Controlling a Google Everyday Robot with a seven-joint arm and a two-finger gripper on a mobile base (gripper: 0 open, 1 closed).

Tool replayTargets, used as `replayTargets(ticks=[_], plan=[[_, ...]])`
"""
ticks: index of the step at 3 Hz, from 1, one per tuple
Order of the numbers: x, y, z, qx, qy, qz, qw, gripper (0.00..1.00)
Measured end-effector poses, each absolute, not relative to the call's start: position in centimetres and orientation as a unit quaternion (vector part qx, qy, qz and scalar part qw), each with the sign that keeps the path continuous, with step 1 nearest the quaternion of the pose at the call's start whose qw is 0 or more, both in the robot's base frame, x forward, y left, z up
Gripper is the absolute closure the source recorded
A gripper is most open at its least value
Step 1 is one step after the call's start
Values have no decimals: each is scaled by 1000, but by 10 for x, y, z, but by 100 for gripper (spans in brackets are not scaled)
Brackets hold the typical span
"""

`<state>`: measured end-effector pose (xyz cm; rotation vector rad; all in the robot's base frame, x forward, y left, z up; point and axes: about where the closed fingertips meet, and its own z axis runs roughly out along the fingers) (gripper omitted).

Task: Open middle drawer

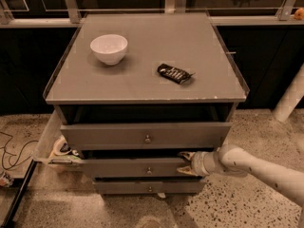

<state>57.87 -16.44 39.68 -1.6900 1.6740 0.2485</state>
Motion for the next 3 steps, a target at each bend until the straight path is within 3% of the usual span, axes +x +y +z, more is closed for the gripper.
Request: replayTargets(ticks=[2,3], plan=[[576,-163,403,-656,651,98,369,100],[565,-159,402,-649,652,104,377,100]])
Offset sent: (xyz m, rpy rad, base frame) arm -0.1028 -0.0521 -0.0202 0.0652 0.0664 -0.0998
